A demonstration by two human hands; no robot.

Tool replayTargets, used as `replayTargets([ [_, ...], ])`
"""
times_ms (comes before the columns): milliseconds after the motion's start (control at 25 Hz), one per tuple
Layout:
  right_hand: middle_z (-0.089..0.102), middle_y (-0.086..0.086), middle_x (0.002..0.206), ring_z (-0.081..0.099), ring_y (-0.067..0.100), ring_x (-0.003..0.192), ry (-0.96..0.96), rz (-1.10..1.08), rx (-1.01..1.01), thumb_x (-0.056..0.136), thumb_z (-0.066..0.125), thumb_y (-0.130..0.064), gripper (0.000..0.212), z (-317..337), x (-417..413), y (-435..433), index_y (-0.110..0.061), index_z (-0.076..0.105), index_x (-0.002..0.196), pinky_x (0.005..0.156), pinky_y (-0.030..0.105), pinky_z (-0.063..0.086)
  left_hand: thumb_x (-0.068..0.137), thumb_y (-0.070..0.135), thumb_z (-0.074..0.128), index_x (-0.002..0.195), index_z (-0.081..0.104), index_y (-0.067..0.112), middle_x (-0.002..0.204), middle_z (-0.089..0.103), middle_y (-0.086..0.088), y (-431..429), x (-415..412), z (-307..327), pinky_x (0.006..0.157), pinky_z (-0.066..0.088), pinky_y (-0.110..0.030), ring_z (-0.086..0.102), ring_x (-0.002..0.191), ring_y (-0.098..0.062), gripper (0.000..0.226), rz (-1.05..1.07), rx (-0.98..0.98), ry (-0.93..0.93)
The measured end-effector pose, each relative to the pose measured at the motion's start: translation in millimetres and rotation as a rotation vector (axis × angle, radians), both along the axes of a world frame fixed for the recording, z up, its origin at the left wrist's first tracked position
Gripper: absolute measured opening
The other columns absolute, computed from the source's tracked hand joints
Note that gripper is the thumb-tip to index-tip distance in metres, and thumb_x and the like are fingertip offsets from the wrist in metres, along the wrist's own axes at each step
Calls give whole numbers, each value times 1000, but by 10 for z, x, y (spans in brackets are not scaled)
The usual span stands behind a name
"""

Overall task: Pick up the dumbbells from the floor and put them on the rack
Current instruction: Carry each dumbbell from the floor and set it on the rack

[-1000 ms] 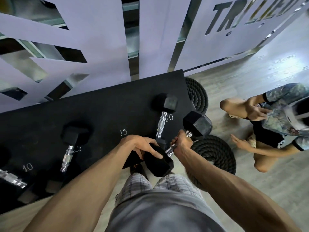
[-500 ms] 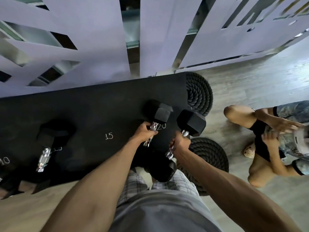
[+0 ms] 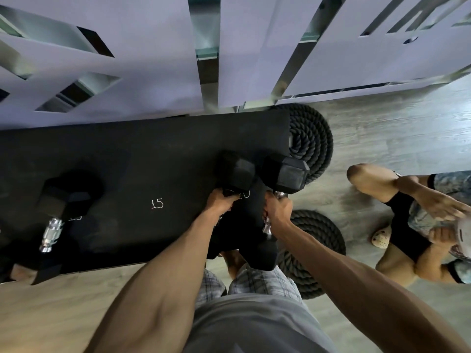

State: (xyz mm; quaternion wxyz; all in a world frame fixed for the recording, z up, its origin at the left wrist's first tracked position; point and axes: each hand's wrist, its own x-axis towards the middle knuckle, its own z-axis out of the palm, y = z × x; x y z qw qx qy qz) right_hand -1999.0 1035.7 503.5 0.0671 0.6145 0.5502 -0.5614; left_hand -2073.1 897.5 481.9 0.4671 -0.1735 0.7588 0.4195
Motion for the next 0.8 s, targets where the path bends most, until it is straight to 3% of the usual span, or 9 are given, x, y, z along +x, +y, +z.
replayTargets([
  [80, 41, 4, 47, 38, 17, 36, -1, 30, -5, 81, 61, -25, 33, -45, -40, -5, -17, 44, 54, 39, 25, 33, 86, 25, 71, 118, 62, 5, 80, 63, -6, -92, -19, -28, 66, 51, -27, 59, 66, -17, 39, 66, 7, -23],
  [160, 43, 3, 47, 40, 17, 37, -9, 68, -6, 81, 63, -27, 36, -91, -99, -19, -18, 45, 52, 41, 27, 36, 86, 23, 70, 114, 63, 6, 72, 61, -2, -230, -44, -54, 70, 52, -29, 59, 64, -15, 33, 148, -13, -42],
  [280, 49, 3, 47, 46, 19, 39, -27, 132, 20, 79, 66, -30, 37, -151, -189, -37, -17, 48, 49, 45, 30, 42, 87, 23, 69, 110, 64, 6, 72, 63, -2, -441, -62, -83, 84, 55, -39, 62, 67, -16, 29, 269, -41, -36],
  [480, 53, 4, 52, 47, 17, 41, -53, 164, 1, 83, 68, -32, 31, -245, -313, -140, -14, 56, 60, 43, 28, 42, 89, 26, 69, 87, 60, 20, 68, 64, 1, -612, -36, -56, 88, 56, -40, 63, 63, -13, 11, 345, -7, 37],
  [600, 53, 2, 52, 47, 15, 40, -53, 172, 8, 84, 69, -32, 31, -263, -342, -169, -14, 56, 62, 43, 28, 42, 90, 34, 65, 90, 62, 17, 76, 69, -5, -652, -37, -50, 90, 57, -41, 68, 73, -20, 18, 239, -36, 72],
  [720, 55, 4, 57, 49, 17, 46, -34, 194, 13, 85, 66, -21, 25, -259, -322, -178, -14, 56, 63, 44, 27, 42, 94, 45, 56, 113, 63, 7, 110, 68, -16, -677, -21, -15, 86, 49, -35, 66, 105, -33, 44, -53, -234, 112],
  [800, 60, 4, 59, 55, 18, 48, -9, 218, -4, 84, 65, -17, 19, -230, -295, -152, -12, 60, 66, 49, 29, 46, 96, 48, 48, 120, 60, 5, 118, 65, -17, -676, 4, 63, 88, 47, -37, 62, 111, -37, 50, -248, -343, 104],
])
